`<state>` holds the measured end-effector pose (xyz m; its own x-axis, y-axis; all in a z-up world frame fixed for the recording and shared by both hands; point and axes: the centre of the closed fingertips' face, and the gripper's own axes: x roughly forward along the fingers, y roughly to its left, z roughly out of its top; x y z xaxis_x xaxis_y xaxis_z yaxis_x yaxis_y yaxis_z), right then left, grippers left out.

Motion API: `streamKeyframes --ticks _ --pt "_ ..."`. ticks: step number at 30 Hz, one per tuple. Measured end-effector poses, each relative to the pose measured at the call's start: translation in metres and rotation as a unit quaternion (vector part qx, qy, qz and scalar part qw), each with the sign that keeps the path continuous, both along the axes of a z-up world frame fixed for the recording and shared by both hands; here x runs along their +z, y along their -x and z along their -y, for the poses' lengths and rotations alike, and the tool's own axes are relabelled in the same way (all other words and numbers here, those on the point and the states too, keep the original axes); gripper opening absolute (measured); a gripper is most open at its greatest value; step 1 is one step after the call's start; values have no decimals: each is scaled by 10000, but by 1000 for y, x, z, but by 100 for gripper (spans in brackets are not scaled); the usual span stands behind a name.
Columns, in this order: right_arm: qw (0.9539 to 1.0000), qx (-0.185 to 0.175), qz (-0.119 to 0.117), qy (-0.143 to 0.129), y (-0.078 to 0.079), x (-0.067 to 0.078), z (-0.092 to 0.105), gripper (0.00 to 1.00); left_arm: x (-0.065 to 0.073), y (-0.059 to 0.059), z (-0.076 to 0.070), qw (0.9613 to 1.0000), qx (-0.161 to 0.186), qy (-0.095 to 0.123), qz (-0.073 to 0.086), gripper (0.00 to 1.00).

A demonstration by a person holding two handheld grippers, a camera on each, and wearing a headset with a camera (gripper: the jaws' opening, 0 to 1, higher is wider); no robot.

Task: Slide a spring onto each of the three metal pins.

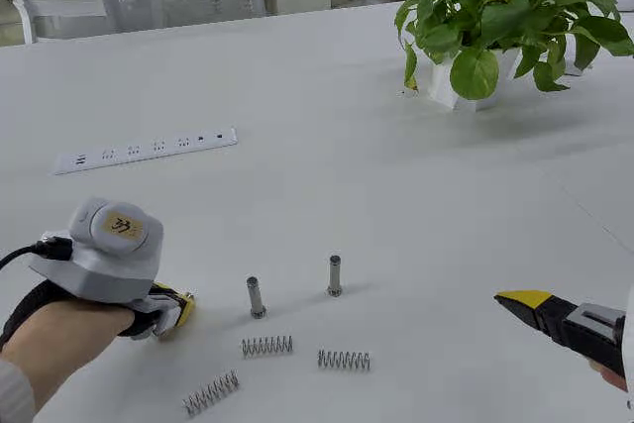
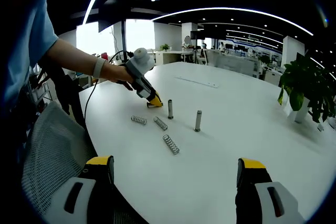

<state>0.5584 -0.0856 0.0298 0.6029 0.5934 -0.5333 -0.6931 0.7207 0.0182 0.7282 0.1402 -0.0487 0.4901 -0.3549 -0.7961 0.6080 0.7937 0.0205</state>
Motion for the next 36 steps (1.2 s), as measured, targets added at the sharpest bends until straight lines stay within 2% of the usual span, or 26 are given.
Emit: streamKeyframes --ticks 8,20,32,36 --pt "10000 35 -12 -10 0 0 -6 97 1 0 1 10000 19 95 10 4" --pt "9999 118 -38 -21 1 -2 -12 97 22 6 5 9993 -32 325 158 4" --pt "9998 192 -40 -15 2 -3 -16 97 38 16 -1 9985 -37 411 371 4" --pt "9997 232 -48 -15 3 -3 -18 97 41 19 -2 9983 -55 432 386 4"
